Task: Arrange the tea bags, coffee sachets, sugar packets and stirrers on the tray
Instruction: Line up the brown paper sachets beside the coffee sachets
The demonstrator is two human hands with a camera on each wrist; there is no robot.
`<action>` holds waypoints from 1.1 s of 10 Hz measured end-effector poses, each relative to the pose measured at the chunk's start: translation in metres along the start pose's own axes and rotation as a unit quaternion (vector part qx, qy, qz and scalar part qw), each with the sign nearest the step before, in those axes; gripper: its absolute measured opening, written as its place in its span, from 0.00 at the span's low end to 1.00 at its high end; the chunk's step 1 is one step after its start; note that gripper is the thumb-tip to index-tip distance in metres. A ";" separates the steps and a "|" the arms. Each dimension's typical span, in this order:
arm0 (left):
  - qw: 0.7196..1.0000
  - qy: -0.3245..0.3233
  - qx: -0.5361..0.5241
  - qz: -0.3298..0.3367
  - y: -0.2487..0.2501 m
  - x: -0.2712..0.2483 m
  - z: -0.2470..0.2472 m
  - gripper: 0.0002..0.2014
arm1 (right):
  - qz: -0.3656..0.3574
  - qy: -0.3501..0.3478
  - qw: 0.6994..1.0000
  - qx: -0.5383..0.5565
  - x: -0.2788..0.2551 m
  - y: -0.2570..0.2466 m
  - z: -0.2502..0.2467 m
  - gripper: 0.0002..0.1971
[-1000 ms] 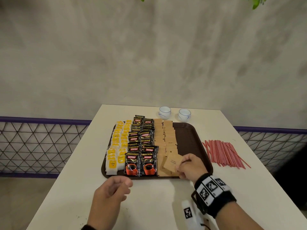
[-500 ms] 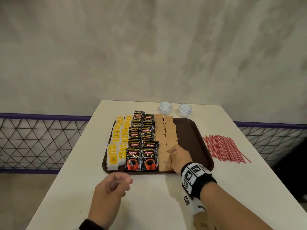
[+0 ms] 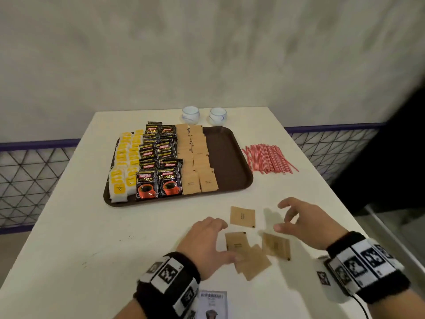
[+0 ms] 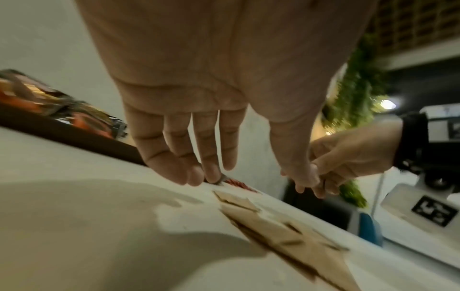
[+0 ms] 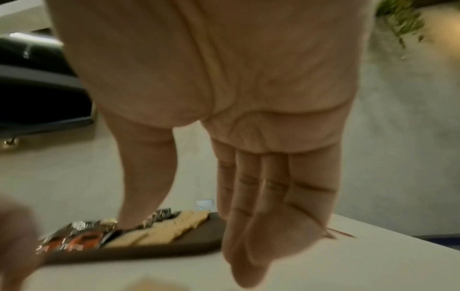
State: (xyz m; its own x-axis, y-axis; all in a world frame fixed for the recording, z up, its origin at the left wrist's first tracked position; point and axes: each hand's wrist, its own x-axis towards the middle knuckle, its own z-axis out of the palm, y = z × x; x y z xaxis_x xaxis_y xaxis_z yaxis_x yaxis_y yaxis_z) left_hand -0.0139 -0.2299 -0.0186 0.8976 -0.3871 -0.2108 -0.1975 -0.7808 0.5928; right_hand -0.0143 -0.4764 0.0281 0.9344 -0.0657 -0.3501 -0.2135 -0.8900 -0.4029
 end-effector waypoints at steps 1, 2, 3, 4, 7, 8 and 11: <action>0.998 -0.021 0.047 -0.027 0.017 0.012 0.016 0.47 | 0.029 -0.035 0.999 -0.021 -0.017 0.026 0.021 0.37; 0.988 -0.040 0.143 -0.036 0.032 0.020 0.030 0.52 | 0.005 -0.042 0.997 -0.062 -0.014 0.032 0.045 0.41; 0.981 -0.061 0.181 -0.042 0.043 0.023 0.040 0.50 | -0.013 -0.017 0.997 -0.078 -0.004 0.025 0.060 0.28; 0.981 -0.097 0.163 -0.052 0.047 0.025 0.042 0.43 | 0.015 -0.037 0.998 -0.050 0.007 0.019 0.059 0.17; 0.973 -0.119 0.185 -0.070 0.043 0.019 0.035 0.31 | -0.026 -0.071 0.996 -0.052 0.025 0.016 0.041 0.16; 0.983 -0.098 0.105 -0.112 0.030 0.019 0.030 0.29 | -0.036 -0.029 0.998 -0.041 0.033 0.006 0.026 0.04; 0.978 -0.131 0.076 -0.146 -0.019 0.012 0.003 0.15 | -0.055 0.043 0.974 0.214 0.107 -0.084 0.020 0.08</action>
State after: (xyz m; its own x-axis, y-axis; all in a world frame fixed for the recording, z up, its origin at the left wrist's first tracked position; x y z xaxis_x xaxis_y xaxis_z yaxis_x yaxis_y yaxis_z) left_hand -0.0006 -0.2214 -0.0352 0.7968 -0.2343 -0.5569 -0.0231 -0.9329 0.3594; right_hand 0.0982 -0.3991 0.0074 0.9747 -0.0343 -0.2208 -0.1932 -0.6257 -0.7557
